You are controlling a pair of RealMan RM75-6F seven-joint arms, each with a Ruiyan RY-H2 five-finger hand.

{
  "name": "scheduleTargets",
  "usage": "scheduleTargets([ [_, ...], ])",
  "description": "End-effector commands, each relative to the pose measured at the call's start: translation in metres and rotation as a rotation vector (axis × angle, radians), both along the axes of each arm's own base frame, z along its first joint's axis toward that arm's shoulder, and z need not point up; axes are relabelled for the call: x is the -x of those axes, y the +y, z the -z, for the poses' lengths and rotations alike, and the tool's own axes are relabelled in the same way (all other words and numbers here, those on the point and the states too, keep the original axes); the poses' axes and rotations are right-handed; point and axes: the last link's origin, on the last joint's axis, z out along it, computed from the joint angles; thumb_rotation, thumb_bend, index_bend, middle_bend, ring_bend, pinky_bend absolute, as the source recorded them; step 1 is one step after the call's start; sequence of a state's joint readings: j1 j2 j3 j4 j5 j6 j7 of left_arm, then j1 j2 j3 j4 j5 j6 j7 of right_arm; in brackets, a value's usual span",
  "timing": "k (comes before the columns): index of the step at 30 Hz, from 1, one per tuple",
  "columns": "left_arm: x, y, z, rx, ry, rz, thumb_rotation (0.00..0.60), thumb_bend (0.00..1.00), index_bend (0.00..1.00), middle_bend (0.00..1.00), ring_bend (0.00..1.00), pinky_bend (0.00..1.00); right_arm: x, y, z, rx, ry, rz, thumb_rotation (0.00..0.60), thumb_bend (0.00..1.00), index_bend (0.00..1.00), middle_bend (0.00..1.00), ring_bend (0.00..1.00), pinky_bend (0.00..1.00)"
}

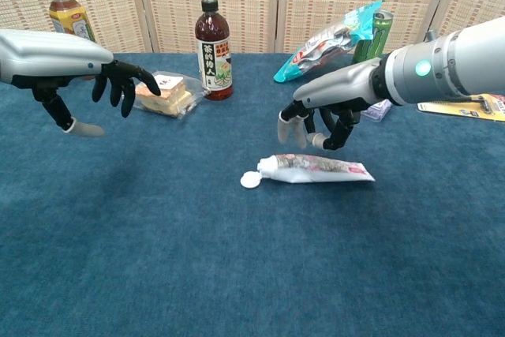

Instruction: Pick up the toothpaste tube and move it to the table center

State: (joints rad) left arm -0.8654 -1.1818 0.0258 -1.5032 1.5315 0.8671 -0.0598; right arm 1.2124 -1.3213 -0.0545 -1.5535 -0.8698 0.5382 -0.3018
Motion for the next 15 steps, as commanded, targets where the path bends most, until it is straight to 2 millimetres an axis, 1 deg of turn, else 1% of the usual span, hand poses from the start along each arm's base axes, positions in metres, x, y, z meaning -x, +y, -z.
scheduleTargets([
  [1, 0.003, -0.002, -0.003, -0.006, -0.005, -0.007, 0.600, 0.27, 0.16, 0.40, 0.36, 0.41, -0.003, 0.001, -0.006, 0.026, -0.023, 0.006, 0.600, 0.58, 0.13, 0.23, 0.22, 0.34],
  [4, 0.007, -0.004, -0.009, -0.027, -0.026, -0.022, 0.600, 0.27, 0.16, 0.40, 0.36, 0.41, 0.001, 0.000, -0.022, 0.070, -0.056, 0.030, 0.600, 0.57, 0.13, 0.21, 0.19, 0.33],
  [8, 0.016, -0.006, -0.017, -0.064, -0.065, -0.075, 0.600, 0.27, 0.16, 0.40, 0.36, 0.41, 0.017, 0.004, -0.053, 0.156, -0.089, 0.065, 0.600, 0.57, 0.13, 0.20, 0.19, 0.33],
  [11, 0.027, -0.008, -0.026, -0.115, -0.104, -0.136, 0.600, 0.27, 0.16, 0.39, 0.36, 0.41, 0.040, 0.011, -0.081, 0.242, -0.102, 0.103, 0.600, 0.57, 0.13, 0.21, 0.19, 0.33],
  [14, 0.046, -0.013, -0.038, -0.191, -0.131, -0.214, 0.600, 0.27, 0.16, 0.39, 0.36, 0.41, 0.067, 0.022, -0.113, 0.356, -0.122, 0.143, 0.600, 0.56, 0.13, 0.22, 0.19, 0.33],
  [15, 0.051, -0.015, -0.042, -0.212, -0.138, -0.238, 0.600, 0.27, 0.16, 0.39, 0.35, 0.41, 0.074, 0.027, -0.122, 0.384, -0.129, 0.152, 0.600, 0.55, 0.13, 0.23, 0.19, 0.33],
])
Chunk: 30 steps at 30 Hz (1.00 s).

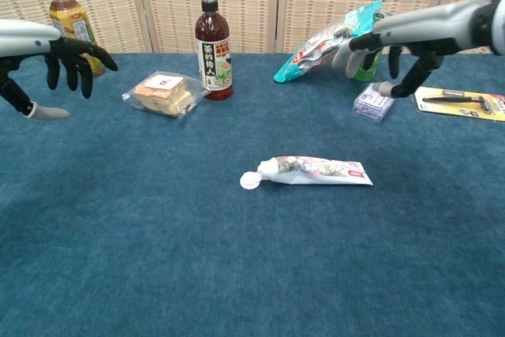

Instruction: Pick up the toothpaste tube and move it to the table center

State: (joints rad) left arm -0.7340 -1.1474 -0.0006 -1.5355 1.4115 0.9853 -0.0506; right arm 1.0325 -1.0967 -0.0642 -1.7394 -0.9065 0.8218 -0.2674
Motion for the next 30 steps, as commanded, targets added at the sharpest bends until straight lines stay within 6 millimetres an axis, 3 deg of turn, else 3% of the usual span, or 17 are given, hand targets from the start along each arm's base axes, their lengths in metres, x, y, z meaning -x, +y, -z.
scheduleTargets([
  [1, 0.021, -0.007, -0.016, -0.092, -0.034, -0.094, 0.600, 0.27, 0.16, 0.39, 0.35, 0.41, 0.036, 0.022, -0.042, 0.138, -0.036, 0.057, 0.600, 0.55, 0.13, 0.24, 0.19, 0.33],
  [4, 0.037, -0.017, -0.027, -0.162, -0.066, -0.173, 0.600, 0.27, 0.16, 0.38, 0.35, 0.41, 0.056, 0.038, -0.065, 0.236, -0.065, 0.071, 0.600, 0.49, 0.13, 0.26, 0.19, 0.33],
  [7, 0.053, -0.031, -0.038, -0.230, -0.065, -0.227, 0.600, 0.27, 0.16, 0.37, 0.34, 0.41, 0.076, 0.054, -0.083, 0.317, -0.086, 0.095, 0.600, 0.38, 0.13, 0.27, 0.20, 0.33],
  [12, 0.072, -0.056, -0.048, -0.316, -0.063, -0.307, 0.600, 0.27, 0.16, 0.36, 0.33, 0.40, 0.107, 0.084, -0.103, 0.443, -0.100, 0.128, 0.600, 0.36, 0.13, 0.29, 0.21, 0.33],
  [20, 0.083, -0.094, -0.061, -0.417, -0.070, -0.335, 0.600, 0.27, 0.16, 0.36, 0.33, 0.40, 0.148, 0.137, -0.113, 0.577, -0.091, 0.221, 0.600, 0.36, 0.15, 0.31, 0.22, 0.33],
  [30, 0.078, -0.122, -0.063, -0.469, -0.111, -0.328, 0.600, 0.27, 0.16, 0.35, 0.33, 0.39, 0.169, 0.183, -0.110, 0.660, -0.099, 0.278, 0.600, 0.36, 0.17, 0.32, 0.23, 0.33],
])
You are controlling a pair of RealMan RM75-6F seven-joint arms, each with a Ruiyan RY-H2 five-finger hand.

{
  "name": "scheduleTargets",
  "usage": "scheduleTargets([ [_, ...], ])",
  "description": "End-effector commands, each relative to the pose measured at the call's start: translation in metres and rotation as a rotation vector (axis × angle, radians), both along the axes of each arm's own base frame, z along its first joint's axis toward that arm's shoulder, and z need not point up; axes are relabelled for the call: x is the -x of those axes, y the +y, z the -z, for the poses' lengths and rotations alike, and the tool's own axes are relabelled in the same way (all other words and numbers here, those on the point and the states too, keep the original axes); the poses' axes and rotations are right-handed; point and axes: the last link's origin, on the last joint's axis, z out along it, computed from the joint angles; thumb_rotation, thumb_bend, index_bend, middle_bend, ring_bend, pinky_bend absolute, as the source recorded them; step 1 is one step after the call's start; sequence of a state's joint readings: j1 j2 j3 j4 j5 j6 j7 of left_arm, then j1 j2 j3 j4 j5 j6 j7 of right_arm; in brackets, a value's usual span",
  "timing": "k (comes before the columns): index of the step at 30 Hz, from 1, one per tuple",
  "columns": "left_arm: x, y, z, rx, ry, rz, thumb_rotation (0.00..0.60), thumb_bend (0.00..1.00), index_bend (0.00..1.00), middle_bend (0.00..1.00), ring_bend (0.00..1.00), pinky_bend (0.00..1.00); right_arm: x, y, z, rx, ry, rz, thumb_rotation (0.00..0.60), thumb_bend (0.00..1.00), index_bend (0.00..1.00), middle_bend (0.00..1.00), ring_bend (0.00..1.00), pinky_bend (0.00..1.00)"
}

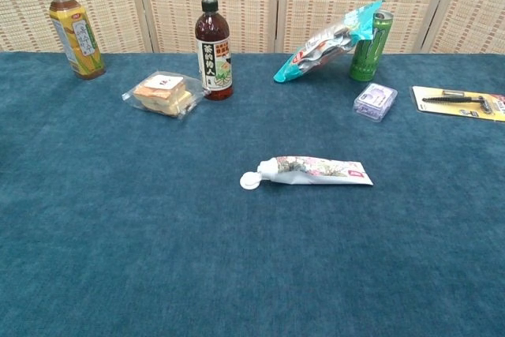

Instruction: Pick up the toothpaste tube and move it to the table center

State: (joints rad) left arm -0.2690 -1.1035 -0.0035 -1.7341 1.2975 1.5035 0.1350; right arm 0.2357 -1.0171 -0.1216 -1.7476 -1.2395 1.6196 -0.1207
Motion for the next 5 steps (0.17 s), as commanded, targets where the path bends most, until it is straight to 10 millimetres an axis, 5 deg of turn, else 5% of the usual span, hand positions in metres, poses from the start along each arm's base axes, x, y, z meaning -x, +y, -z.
scheduleTargets([
  [1, -0.0032, -0.0033, 0.0006, -0.009, -0.008, 0.006, 0.600, 0.27, 0.16, 0.35, 0.33, 0.39, 0.0048, 0.0096, 0.0017, 0.019, -0.008, 0.009, 0.600, 0.36, 0.17, 0.32, 0.23, 0.33],
  [5, -0.0056, -0.0040, 0.0013, -0.006, -0.005, 0.012, 0.600, 0.27, 0.16, 0.35, 0.33, 0.39, 0.0066, 0.0123, 0.0023, 0.020, -0.011, 0.011, 0.600, 0.36, 0.17, 0.32, 0.23, 0.33],
])
